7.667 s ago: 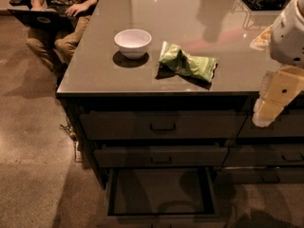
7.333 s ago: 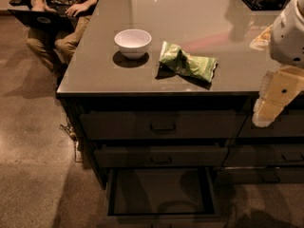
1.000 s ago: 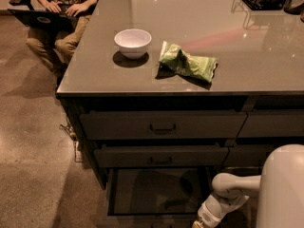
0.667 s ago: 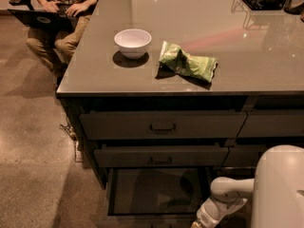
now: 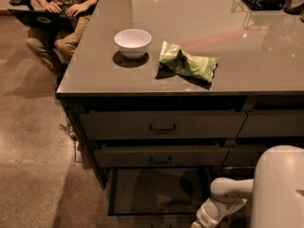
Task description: Close bottom drawer
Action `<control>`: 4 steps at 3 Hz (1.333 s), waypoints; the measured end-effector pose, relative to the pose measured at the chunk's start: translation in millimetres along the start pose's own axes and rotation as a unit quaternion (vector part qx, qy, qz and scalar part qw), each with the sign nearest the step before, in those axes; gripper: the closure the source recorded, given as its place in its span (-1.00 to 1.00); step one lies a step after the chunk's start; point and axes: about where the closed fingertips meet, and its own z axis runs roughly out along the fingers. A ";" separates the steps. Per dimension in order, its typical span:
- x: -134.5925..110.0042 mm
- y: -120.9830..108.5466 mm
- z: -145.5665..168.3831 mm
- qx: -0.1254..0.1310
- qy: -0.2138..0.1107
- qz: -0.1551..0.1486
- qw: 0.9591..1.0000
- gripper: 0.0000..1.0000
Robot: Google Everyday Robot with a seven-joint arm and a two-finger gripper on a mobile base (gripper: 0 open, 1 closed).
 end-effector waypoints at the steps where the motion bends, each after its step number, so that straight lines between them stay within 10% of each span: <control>1: -0.3 -9.4 20.3 0.005 -0.006 0.000 1.000 1.00; 4: -20.0 -18.5 61.3 0.052 -0.048 -0.008 0.997 1.00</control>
Offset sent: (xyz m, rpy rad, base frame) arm 0.0085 0.0156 -0.0681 -0.0525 -0.0590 -0.0079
